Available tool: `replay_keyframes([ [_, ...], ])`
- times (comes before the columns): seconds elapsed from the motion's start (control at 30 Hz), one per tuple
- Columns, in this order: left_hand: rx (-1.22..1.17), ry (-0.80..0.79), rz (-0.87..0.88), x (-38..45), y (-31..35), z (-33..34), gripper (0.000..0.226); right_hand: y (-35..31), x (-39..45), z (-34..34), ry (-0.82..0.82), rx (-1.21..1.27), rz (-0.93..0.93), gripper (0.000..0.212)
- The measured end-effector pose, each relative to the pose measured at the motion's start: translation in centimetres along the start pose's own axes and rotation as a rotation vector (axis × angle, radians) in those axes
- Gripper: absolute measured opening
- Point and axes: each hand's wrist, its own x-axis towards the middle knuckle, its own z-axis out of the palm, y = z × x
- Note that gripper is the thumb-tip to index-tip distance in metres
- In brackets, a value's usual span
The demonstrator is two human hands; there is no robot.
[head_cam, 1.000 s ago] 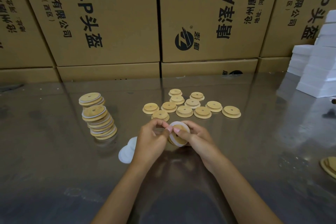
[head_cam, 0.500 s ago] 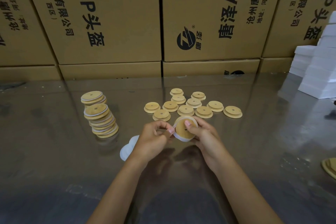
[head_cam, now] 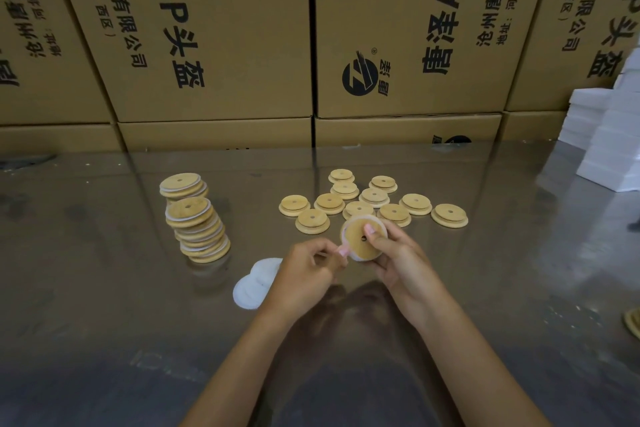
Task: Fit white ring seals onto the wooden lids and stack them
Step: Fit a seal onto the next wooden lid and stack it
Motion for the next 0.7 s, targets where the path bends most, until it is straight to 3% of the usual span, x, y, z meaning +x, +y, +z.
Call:
replay_keyframes([
  [0.1,0.165,-0.025,0.08,-0.4,-0.2,0.8,0.019,-0.3,0.1,-0.1,0.017,0.03,0.019,0.021],
  [0.33,0.399,0.119,0.212,-0.5,-0.1,0.4,0.027,-0.4,0.0,0.5,0.07,0.017,0.069,0.028],
  [0.47,0.5,0.093,0.297,-0.6,-0.2,0.3,0.023,-0.3,-0.3,1.0,0.066,-0.071,0.073,0.022],
  [0.7,0.412,0.072,0.247,-0.5,-0.1,0.2,0.025,0.2,-0.4,1.6,0.134,-0.268,0.016,0.03],
])
